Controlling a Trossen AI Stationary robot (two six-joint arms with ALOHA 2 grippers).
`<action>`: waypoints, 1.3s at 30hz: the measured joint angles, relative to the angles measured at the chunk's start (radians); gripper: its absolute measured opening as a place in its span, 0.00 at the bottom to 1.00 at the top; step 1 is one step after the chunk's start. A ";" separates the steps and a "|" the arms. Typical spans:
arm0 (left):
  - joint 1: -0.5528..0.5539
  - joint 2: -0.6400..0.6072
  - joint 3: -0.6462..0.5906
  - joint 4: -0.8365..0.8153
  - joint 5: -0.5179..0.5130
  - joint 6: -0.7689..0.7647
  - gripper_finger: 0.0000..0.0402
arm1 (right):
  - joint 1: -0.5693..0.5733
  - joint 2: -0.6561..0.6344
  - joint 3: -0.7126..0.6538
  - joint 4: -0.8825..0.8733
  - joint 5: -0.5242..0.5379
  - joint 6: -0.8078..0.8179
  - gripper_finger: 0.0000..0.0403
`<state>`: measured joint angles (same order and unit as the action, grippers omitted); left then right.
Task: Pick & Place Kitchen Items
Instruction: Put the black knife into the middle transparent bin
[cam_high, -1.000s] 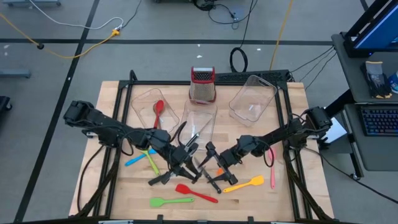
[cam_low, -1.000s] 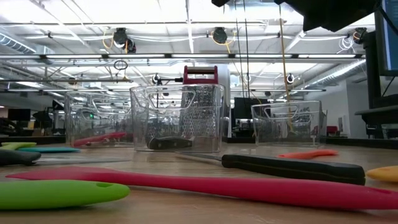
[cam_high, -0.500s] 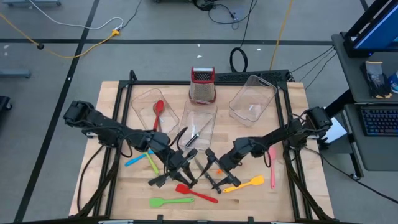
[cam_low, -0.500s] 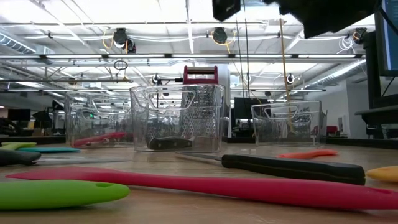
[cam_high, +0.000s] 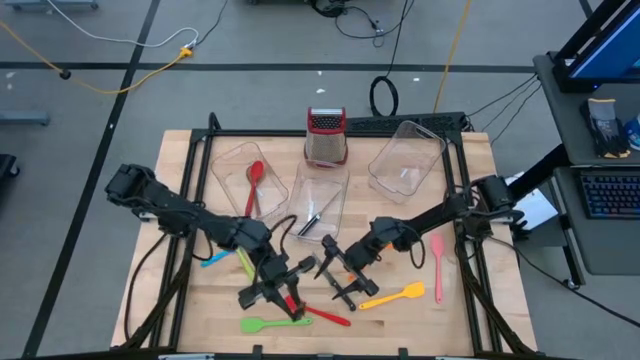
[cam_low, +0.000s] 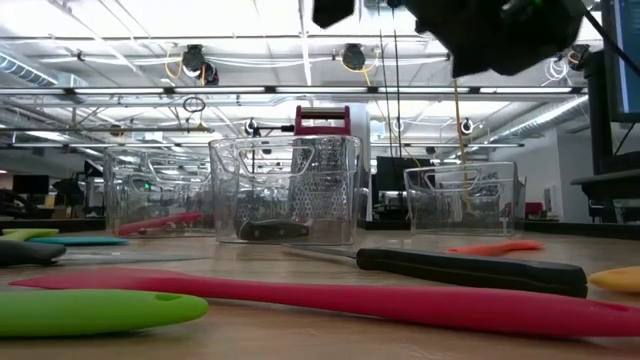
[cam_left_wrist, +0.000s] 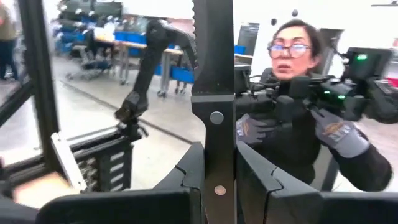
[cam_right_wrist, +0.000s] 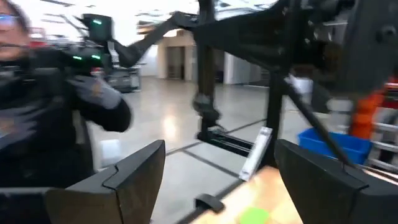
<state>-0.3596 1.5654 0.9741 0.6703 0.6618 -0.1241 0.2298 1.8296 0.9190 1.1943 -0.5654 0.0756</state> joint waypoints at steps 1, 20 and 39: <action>-0.001 0.015 0.000 0.025 0.006 0.004 0.12 | -0.002 0.001 0.021 -0.024 -0.028 0.003 0.73; 0.006 0.070 0.000 -0.023 0.030 0.050 0.12 | 0.035 -0.024 0.068 -0.411 0.044 0.069 0.73; 0.021 0.069 0.000 0.154 -0.284 0.017 0.12 | 0.272 -0.138 0.067 -0.802 0.806 -0.185 0.73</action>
<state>-0.3382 1.6344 0.9737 0.8239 0.3782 -0.1067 0.5020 1.6913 0.9855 0.3925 0.2404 -0.1090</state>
